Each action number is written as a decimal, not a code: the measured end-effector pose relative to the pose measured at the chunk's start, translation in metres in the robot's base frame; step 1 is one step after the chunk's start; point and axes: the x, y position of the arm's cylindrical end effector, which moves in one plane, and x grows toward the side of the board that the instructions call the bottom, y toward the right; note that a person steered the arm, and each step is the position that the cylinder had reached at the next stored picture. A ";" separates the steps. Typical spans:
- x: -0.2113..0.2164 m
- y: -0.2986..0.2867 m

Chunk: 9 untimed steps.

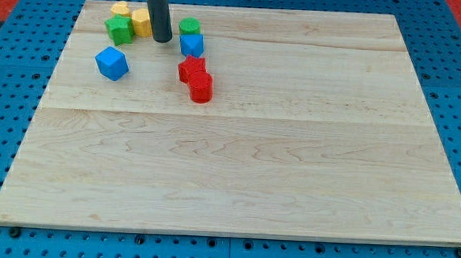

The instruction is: Move the blue triangle parallel right to the green circle

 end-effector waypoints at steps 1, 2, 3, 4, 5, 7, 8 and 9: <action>-0.001 -0.007; -0.002 -0.009; -0.011 -0.001; -0.011 0.000; 0.007 0.000; 0.035 0.039; 0.039 0.100; 0.007 0.114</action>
